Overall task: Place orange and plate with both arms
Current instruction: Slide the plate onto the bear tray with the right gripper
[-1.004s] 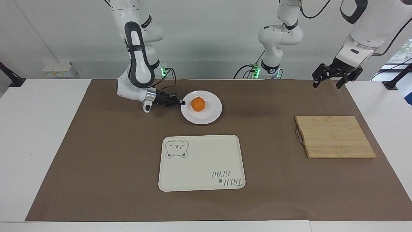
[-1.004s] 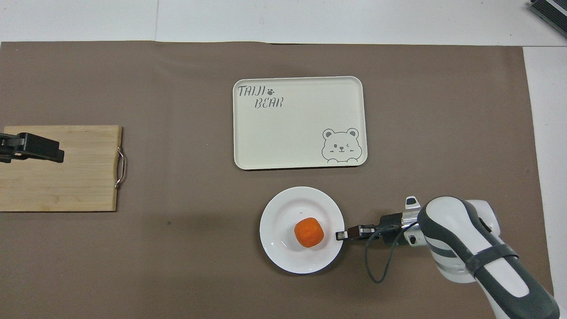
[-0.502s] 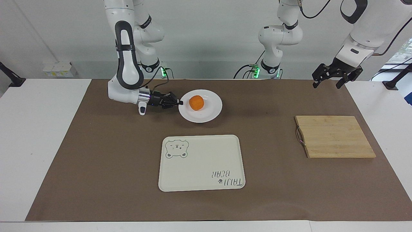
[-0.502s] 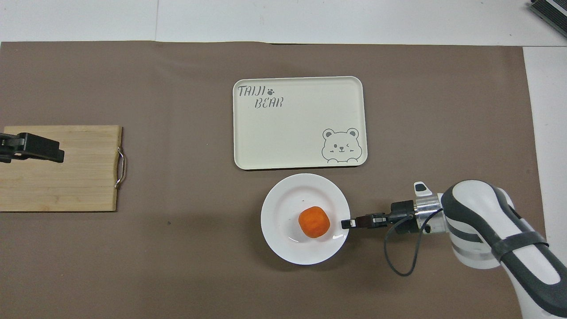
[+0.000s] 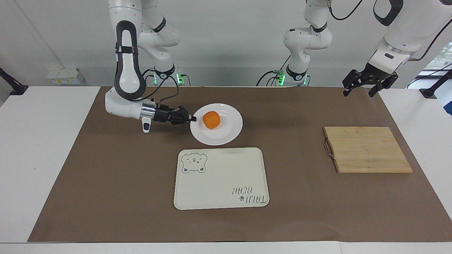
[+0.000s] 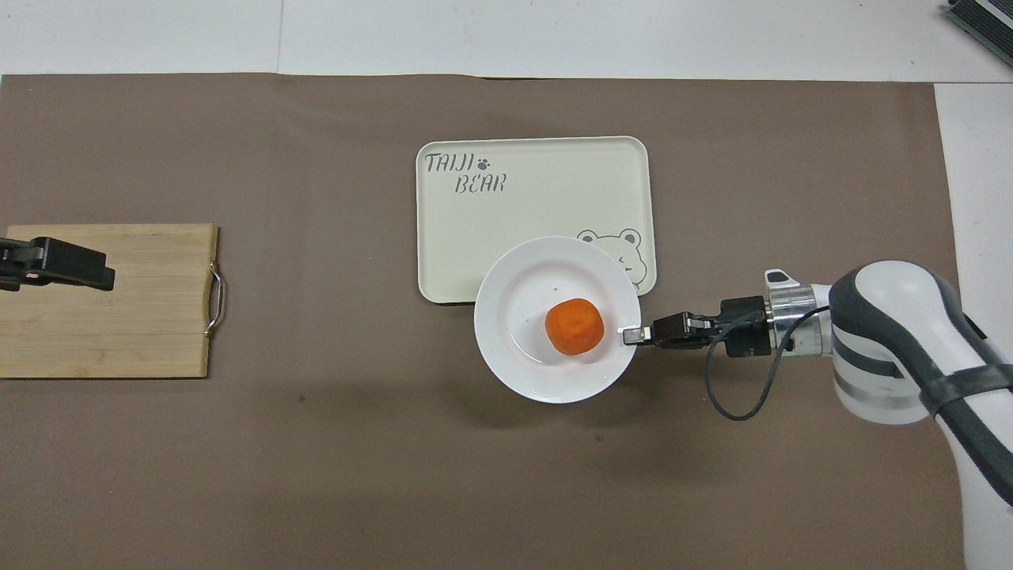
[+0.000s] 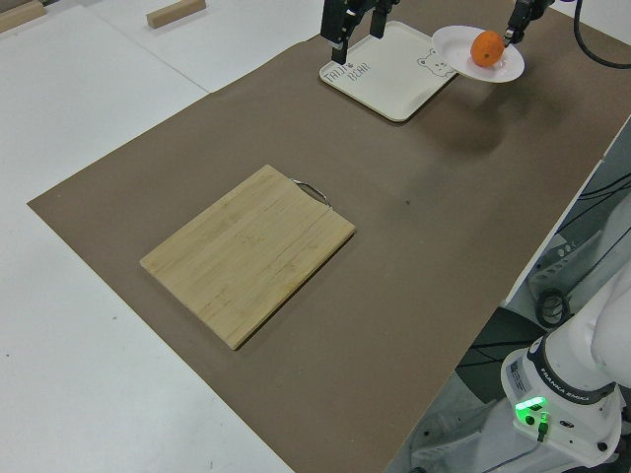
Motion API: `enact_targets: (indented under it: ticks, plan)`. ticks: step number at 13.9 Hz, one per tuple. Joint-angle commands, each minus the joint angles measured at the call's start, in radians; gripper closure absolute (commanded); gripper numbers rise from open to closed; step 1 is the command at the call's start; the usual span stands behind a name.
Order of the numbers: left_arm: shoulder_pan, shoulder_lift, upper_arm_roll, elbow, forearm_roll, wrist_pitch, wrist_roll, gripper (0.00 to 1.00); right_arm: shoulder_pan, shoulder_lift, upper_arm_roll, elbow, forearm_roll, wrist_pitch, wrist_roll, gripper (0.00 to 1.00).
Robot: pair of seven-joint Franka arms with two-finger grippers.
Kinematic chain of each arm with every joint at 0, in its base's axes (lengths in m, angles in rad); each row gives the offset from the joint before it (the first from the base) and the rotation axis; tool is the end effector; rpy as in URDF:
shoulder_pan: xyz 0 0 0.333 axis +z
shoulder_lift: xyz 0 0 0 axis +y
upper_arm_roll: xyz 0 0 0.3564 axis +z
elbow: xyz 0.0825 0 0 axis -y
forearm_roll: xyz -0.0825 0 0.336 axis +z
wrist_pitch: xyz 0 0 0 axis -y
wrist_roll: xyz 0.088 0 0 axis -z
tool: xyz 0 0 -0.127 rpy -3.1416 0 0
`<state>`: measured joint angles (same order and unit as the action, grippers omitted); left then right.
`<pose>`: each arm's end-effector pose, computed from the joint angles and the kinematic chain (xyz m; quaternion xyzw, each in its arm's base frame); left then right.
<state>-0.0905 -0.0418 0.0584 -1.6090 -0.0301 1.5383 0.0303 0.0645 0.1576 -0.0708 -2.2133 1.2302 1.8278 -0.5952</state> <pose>0.4872 -0.0188 0.6468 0.9993 -0.0315 -0.0145 0.0163 0.4889 0.0926 0.3800 -0.8404 0.0500 0.0614 0.5361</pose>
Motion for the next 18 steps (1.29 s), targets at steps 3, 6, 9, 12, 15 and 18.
enact_targets:
  ticks: [3,6,9,12,15,18]
  plan:
    - [0.005,0.005,-0.002,0.018,0.006,-0.018,0.007,0.00,0.017,0.132,0.011,0.225,0.031,0.069,0.159,1.00]
    - [0.005,0.005,-0.002,0.018,0.006,-0.018,0.008,0.00,0.073,0.261,0.013,0.378,0.072,0.158,0.202,1.00]
    - [0.005,0.005,-0.002,0.018,0.006,-0.018,0.007,0.00,0.087,0.361,0.014,0.445,0.068,0.206,0.210,1.00]
    - [0.005,0.005,-0.002,0.018,0.006,-0.018,0.008,0.00,0.101,0.384,0.014,0.465,0.069,0.218,0.206,1.00]
    - [0.005,0.005,-0.002,0.018,0.006,-0.018,0.008,0.00,0.107,0.384,0.013,0.452,0.055,0.223,0.160,1.00]
    - [0.005,0.005,-0.002,0.018,0.006,-0.018,0.008,0.00,0.107,0.379,0.011,0.426,0.049,0.225,0.137,1.00]
